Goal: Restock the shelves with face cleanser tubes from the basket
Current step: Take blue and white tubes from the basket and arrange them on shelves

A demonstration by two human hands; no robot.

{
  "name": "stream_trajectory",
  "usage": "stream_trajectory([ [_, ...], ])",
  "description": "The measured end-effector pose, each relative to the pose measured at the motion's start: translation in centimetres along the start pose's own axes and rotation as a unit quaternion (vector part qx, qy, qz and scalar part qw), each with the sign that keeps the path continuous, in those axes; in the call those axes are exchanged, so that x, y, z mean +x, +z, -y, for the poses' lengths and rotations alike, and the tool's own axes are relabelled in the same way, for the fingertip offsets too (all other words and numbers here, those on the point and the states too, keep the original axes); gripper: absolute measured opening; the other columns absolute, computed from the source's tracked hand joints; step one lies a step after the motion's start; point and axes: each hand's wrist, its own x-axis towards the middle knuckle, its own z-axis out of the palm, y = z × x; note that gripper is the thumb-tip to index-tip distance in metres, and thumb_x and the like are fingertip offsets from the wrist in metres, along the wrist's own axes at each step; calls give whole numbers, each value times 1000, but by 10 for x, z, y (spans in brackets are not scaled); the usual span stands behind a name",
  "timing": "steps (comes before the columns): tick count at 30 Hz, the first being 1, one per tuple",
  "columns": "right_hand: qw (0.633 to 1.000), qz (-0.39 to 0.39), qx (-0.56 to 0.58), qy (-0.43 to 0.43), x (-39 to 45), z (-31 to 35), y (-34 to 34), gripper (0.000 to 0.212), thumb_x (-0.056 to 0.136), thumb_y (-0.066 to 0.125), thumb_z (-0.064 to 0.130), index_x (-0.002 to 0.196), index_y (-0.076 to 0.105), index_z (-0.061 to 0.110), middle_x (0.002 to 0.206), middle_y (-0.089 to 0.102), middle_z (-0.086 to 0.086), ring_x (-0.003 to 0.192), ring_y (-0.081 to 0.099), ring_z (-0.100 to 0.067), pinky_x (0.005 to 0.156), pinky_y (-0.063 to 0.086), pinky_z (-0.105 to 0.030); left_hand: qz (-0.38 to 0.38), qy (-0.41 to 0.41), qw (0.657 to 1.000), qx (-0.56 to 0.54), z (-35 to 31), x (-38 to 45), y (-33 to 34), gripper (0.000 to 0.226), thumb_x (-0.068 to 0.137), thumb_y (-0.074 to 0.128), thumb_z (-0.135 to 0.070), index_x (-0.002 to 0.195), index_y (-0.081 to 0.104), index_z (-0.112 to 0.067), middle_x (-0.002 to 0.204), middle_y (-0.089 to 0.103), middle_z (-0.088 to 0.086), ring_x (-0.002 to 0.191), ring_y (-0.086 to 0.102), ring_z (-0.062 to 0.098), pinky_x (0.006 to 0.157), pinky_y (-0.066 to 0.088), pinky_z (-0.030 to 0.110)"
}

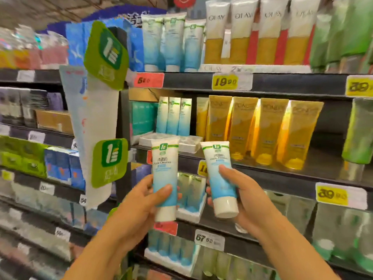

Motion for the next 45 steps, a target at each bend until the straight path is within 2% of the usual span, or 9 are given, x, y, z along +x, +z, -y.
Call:
stream_trajectory([
  [4, 1000, 22, 16, 8, 56, 13, 11, 15, 88, 52, 19, 99, 58, 11, 60, 60, -5, 51, 58, -15, 49, 50, -27, -16, 30, 999, -4, -16, 44, -10, 41, 63, 67, -19, 104, 63, -14, 88, 73, 10, 75, 70, 17, 59, 57, 28],
  [8, 999, 40, 15, 2, 100, 20, 27, 13, 89, 50, 17, 99, 57, 12, 55, 64, -2, 47, 60, -12, 47, 52, -25, -13, 44, 999, -23, -32, 79, -19, 42, 67, 64, -18, 108, 59, -9, 79, 71, 12, 64, 69, 18, 49, 55, 28],
  [15, 996, -6, -33, -81, 151, 28, 52, 6, 93, 50, 16, 96, 55, 15, 59, 70, 2, 52, 67, -10, 44, 50, -22, 4, 54, 999, -2, -52, 126, -39, 47, 66, 65, -24, 112, 60, -13, 84, 72, 7, 72, 69, 14, 57, 57, 29],
  [19, 987, -75, -87, -114, 171, 35, 63, 19, 92, 53, 25, 109, 56, 18, 100, 69, -8, 84, 70, -22, 66, 59, -37, 38, 46, 998, -25, -62, 142, -50, 46, 65, 65, -23, 110, 60, -13, 82, 73, 4, 72, 71, 13, 53, 55, 26],
  [23, 962, -173, -162, -135, 198, 41, 73, 29, 93, 53, 24, 120, 53, 13, 111, 65, -9, 99, 64, -26, 88, 53, -45, 59, 31, 996, -57, -65, 153, -55, 49, 65, 65, -23, 112, 58, -9, 81, 73, 5, 72, 70, 12, 54, 54, 23],
  [30, 888, -299, -309, -162, 224, 42, 76, 21, 93, 53, 21, 110, 43, 14, 100, 51, -2, 74, 52, -11, 53, 39, -20, 86, 10, 994, -64, -63, 159, -65, 59, 61, 69, -28, 116, 57, -11, 87, 73, 6, 80, 70, 14, 59, 54, 23],
  [33, 870, -324, -331, -167, 220, 37, 70, 18, 94, 51, 21, 107, 38, 19, 97, 44, 3, 76, 46, -8, 50, 35, -15, 91, 9, 994, -64, -63, 160, -69, 58, 61, 69, -28, 115, 57, -11, 87, 74, 8, 79, 71, 14, 59, 54, 23],
  [39, 851, -393, -324, -131, 219, 41, 67, 27, 96, 48, 21, 119, 35, 15, 127, 45, -8, 116, 48, -24, 91, 46, -34, 104, 18, 992, -62, -64, 162, -66, 54, 62, 68, -27, 113, 57, -14, 85, 74, 5, 76, 71, 12, 58, 54, 22],
  [45, 835, -385, -355, -169, 230, 47, 70, 32, 92, 53, 11, 122, 41, 10, 131, 49, -11, 121, 49, -29, 98, 47, -42, 99, 58, 993, -22, -61, 165, -57, 51, 60, 68, -32, 108, 58, -20, 89, 74, 1, 84, 71, 12, 67, 55, 27],
])
